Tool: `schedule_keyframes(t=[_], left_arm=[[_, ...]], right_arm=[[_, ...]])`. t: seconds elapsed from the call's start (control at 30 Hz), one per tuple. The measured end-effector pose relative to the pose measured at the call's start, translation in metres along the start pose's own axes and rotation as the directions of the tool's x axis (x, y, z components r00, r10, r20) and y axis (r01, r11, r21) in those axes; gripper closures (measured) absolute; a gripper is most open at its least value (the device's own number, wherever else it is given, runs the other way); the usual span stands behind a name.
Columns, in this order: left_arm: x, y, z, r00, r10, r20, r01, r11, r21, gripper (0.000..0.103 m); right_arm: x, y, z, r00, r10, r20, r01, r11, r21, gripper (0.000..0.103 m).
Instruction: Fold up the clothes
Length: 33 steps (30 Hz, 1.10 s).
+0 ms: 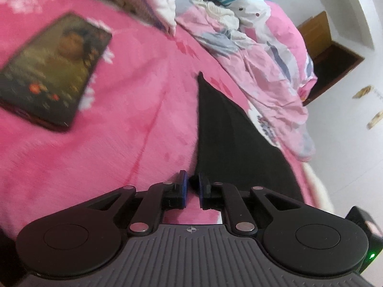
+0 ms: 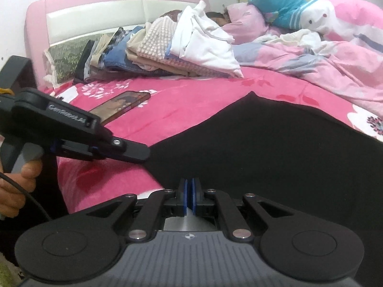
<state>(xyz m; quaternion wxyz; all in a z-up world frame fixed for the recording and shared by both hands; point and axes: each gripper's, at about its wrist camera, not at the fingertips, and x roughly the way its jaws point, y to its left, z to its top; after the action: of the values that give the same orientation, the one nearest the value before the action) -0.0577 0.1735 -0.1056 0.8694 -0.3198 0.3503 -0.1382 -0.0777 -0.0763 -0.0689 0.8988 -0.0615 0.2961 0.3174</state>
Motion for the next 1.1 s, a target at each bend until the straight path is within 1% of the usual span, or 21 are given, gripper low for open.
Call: schedule_keyframes(t=[0.1,0.2,0.3,0.4,0.5,0.6,0.63,0.7,0.8,0.83,0.9,0.93,0.97,1.03,1.07,1.1], left_arm=[[-0.011,-0.012,0.003,0.998,0.042,0.047,-0.045,0.996,0.072,0.094],[-0.015,-0.03,0.007,0.996,0.03,0.08,-0.042,0.987,0.155,0.094],[-0.006,-0.05,0.008,0.998,-0.018,0.059,0.003,0.973,0.232,0.093],[0.012,-0.058,0.003,1.0,-0.02,0.01,0.017,0.967,0.253,0.093],[0.024,-0.052,-0.006,0.999,0.016,-0.031,-0.008,0.97,0.241,0.093],[0.028,-0.047,-0.013,0.998,0.037,-0.041,-0.025,0.968,0.248,0.093],[0.027,-0.048,-0.014,0.998,0.04,-0.038,-0.029,0.966,0.255,0.093],[0.027,-0.05,-0.015,0.998,0.05,-0.038,-0.038,0.964,0.262,0.092],[0.03,-0.051,-0.013,0.997,0.061,-0.047,-0.048,0.969,0.243,0.092],[0.03,-0.051,-0.012,0.997,0.063,-0.05,-0.049,0.971,0.235,0.092],[0.031,-0.05,-0.01,0.996,0.065,-0.057,-0.05,0.973,0.227,0.091],[0.031,-0.05,-0.01,0.996,0.066,-0.059,-0.051,0.973,0.226,0.091],[0.031,-0.05,-0.01,0.996,0.066,-0.059,-0.051,0.973,0.226,0.091],[0.031,-0.051,-0.011,0.996,0.069,-0.058,-0.054,0.973,0.226,0.091],[0.032,-0.051,-0.012,0.996,0.071,-0.056,-0.056,0.972,0.227,0.091],[0.032,-0.052,-0.012,0.996,0.073,-0.055,-0.059,0.972,0.229,0.091]], right_arm=[[0.0,-0.001,-0.002,1.0,0.003,0.016,-0.003,1.0,0.005,0.099],[-0.001,-0.001,-0.005,0.999,-0.002,0.036,0.001,1.0,0.01,0.099],[-0.003,-0.001,-0.008,0.998,-0.012,0.057,0.01,0.999,0.037,0.099],[-0.009,-0.002,-0.008,0.997,-0.028,0.075,0.023,0.997,0.068,0.099],[-0.033,-0.013,-0.013,0.985,-0.11,0.13,0.093,0.987,0.132,0.099],[-0.059,-0.031,-0.02,0.96,-0.221,0.171,0.182,0.959,0.218,0.099],[-0.069,-0.041,-0.024,0.945,-0.276,0.174,0.228,0.94,0.253,0.099],[-0.088,-0.06,-0.03,0.908,-0.385,0.163,0.325,0.895,0.305,0.099],[-0.117,-0.092,-0.041,0.835,-0.538,0.112,0.464,0.8,0.38,0.099],[-0.128,-0.102,-0.044,0.813,-0.575,0.095,0.496,0.768,0.405,0.099],[-0.153,-0.124,-0.051,0.783,-0.619,0.062,0.522,0.707,0.476,0.099],[-0.166,-0.136,-0.056,0.776,-0.629,0.043,0.519,0.676,0.523,0.099],[-0.18,-0.149,-0.063,0.775,-0.631,0.024,0.506,0.644,0.574,0.099],[-0.203,-0.171,-0.078,0.789,-0.615,0.004,0.453,0.586,0.672,0.098],[-0.21,-0.18,-0.085,0.797,-0.604,0.0,0.428,0.565,0.705,0.098],[-0.213,-0.186,-0.09,0.805,-0.594,-0.005,0.416,0.557,0.719,0.098]])
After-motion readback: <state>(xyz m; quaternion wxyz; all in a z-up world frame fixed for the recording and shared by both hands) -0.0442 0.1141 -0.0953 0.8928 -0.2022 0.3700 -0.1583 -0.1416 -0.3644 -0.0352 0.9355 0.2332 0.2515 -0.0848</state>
